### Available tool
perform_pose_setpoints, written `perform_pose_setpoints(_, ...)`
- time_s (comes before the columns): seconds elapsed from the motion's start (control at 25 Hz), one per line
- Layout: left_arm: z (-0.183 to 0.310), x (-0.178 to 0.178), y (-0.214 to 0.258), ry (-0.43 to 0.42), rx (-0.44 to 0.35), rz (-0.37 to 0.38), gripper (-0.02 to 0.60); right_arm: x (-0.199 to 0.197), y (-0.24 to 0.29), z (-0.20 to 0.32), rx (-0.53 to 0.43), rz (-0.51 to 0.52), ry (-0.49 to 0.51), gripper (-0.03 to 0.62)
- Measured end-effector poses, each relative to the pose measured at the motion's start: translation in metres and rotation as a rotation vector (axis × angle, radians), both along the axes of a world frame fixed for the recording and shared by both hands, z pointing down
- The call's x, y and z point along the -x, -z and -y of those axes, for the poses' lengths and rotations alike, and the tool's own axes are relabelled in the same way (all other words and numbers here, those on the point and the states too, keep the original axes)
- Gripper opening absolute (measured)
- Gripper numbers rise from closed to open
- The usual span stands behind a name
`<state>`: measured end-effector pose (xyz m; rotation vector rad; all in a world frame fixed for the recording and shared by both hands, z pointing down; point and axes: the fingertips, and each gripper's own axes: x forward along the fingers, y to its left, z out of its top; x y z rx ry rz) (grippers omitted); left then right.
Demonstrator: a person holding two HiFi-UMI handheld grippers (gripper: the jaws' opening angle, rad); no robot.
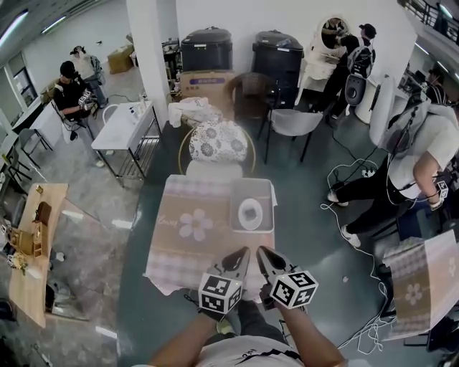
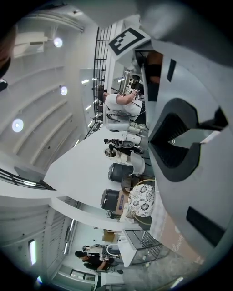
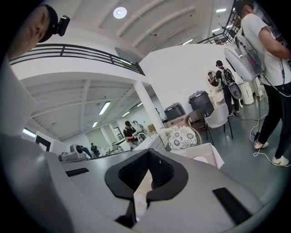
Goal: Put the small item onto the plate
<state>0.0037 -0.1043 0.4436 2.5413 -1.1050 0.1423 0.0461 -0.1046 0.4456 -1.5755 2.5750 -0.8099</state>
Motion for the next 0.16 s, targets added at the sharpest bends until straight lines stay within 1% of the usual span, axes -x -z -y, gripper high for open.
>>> perform_pose_setpoints(0.16, -0.0036, 0.0004, -0.0005, 0.004, -0.002, 0.005, 0.006, -0.0006, 0.0007, -0.0047, -0.002, -0.001, 0.000, 0.014)
